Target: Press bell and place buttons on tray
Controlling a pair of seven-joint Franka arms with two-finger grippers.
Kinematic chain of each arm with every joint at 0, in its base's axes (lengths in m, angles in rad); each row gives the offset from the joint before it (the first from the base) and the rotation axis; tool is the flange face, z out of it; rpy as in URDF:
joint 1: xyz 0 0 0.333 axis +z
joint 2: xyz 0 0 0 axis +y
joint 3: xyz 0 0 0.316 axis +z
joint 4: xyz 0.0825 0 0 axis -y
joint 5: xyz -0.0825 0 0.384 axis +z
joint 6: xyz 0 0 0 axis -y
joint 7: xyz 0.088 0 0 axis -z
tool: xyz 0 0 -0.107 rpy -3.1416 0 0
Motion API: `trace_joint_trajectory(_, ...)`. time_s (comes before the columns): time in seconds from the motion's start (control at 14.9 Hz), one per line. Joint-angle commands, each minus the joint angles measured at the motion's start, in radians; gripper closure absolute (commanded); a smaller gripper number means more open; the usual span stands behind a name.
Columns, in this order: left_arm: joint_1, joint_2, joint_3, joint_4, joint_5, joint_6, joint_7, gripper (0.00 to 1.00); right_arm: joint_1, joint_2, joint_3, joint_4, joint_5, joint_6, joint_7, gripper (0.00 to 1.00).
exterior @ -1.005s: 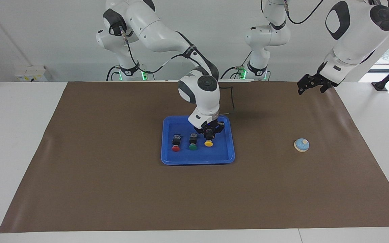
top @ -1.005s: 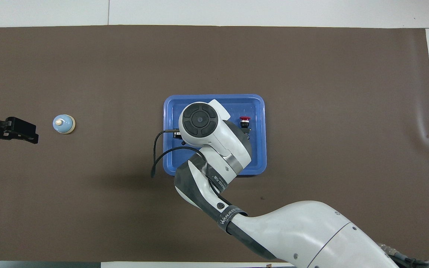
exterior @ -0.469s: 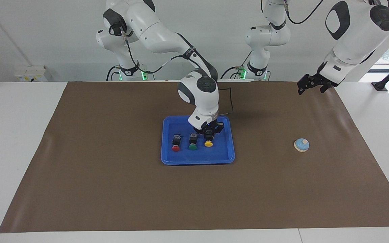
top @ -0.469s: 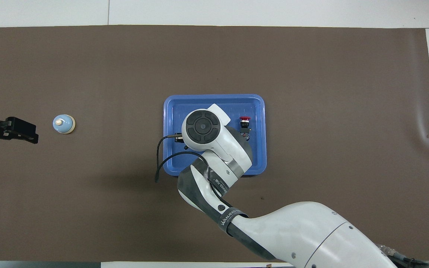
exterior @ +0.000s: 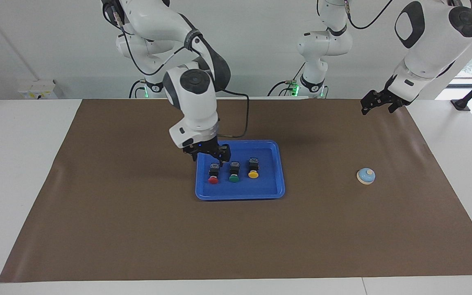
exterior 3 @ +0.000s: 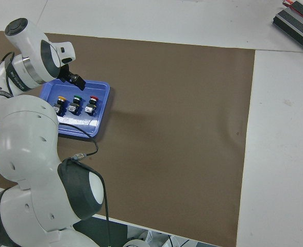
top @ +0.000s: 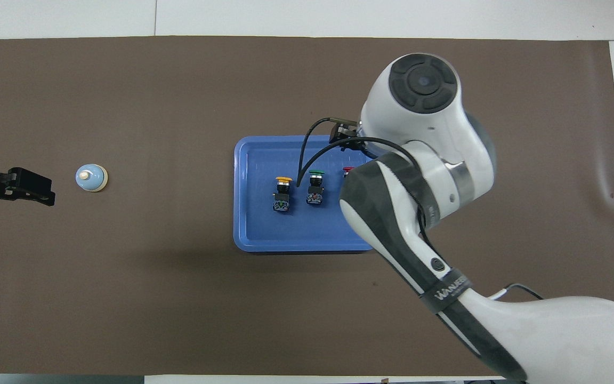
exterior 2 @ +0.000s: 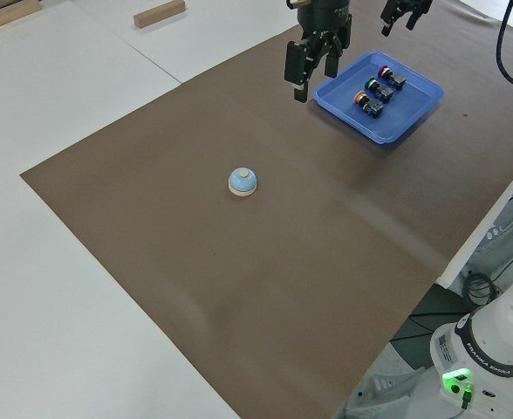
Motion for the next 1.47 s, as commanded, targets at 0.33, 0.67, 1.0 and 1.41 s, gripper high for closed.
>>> trace_joint_trajectory(0.33,0.006,-0.011,-0.002,-0.003,-0.009,0.004,-0.006,0.00,-0.209,-0.115,0.012,-0.025,0.024,-0.186,-0.404,0.00)
trace_joint_trajectory(0.67,0.006,-0.011,-0.002,-0.003,-0.009,0.002,-0.006,0.00,-0.318,-0.253,0.010,-0.086,0.045,-0.264,-0.616,0.00)
trace_joint_trajectory(1.0,0.006,-0.011,-0.002,-0.003,-0.009,0.004,-0.006,0.00,-0.372,-0.377,0.003,-0.123,0.085,-0.390,-0.679,0.00)
trace_joint_trajectory(1.41,0.006,-0.011,-0.002,-0.003,-0.009,0.004,-0.005,0.00,-0.414,-0.394,0.001,-0.119,0.113,-0.410,-0.683,0.00)
